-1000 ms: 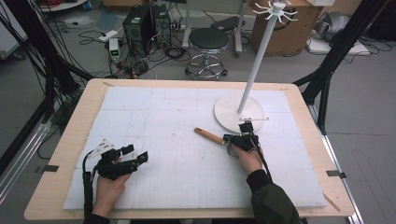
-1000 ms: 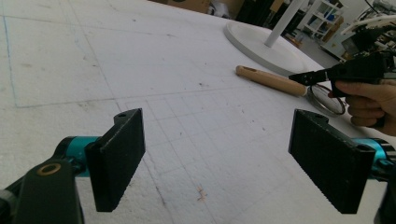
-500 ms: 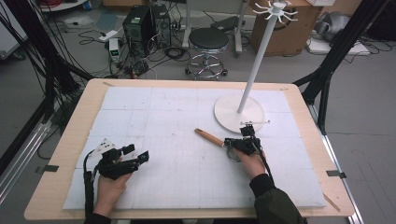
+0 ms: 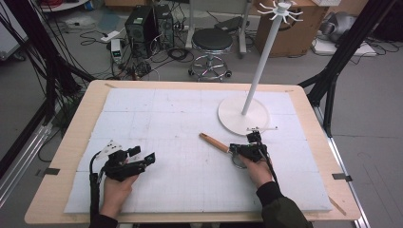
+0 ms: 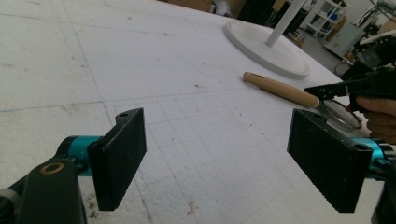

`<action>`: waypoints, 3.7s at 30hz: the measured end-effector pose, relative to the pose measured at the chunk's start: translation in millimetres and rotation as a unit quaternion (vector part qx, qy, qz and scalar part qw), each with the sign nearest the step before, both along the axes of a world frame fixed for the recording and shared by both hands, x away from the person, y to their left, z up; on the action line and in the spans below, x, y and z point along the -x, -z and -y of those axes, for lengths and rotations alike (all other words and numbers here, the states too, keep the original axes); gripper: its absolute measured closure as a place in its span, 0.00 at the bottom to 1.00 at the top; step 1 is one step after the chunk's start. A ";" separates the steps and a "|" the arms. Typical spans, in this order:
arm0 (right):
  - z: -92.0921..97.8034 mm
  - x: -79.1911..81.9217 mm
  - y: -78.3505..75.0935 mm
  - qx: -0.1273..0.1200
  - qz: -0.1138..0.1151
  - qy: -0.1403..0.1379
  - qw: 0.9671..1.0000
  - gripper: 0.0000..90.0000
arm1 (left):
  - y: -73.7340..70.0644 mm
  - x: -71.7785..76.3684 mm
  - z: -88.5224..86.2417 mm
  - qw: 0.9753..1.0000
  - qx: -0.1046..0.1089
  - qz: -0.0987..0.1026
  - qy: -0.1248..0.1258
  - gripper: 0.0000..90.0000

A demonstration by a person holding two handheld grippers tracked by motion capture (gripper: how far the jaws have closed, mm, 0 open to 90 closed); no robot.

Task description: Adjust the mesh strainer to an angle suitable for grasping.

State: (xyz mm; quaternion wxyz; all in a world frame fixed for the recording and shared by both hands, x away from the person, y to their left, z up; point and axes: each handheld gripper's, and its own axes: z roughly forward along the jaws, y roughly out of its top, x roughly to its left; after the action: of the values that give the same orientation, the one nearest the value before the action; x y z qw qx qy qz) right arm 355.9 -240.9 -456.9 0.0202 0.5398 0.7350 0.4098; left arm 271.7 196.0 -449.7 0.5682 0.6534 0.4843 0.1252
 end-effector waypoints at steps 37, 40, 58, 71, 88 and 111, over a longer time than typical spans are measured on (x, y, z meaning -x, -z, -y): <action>15.1 28.3 -0.4 -0.004 -0.007 -0.019 1.000 1.00 | -0.2 2.9 2.3 1.000 -0.015 0.003 0.008 0.23; 16.8 30.9 0.4 -0.005 -0.003 -0.020 1.000 1.00 | -0.2 2.9 2.3 1.000 -0.014 0.003 0.008 0.23; 21.8 46.6 0.8 -0.010 -0.003 -0.023 1.000 1.00 | -0.2 2.8 2.5 1.000 -0.016 0.002 0.010 0.23; 22.4 55.4 0.4 -0.005 0.002 -0.026 1.000 1.00 | -0.2 2.5 2.6 1.000 -0.016 0.003 0.011 0.23; 44.3 63.8 -18.9 -0.090 0.092 0.003 0.992 0.43 | 0.6 1.1 1.5 1.000 -0.013 0.004 0.015 0.23; 28.6 60.8 -27.3 -0.067 0.108 -0.031 0.991 0.33 | 0.3 2.3 2.2 1.000 -0.018 0.001 0.022 0.23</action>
State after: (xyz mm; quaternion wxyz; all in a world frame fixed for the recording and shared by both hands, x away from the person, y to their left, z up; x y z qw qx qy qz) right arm 295.1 -269.6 -429.6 0.0504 0.4696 0.7160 0.5141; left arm 269.4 193.9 -450.0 0.5594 0.6738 0.4670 0.1225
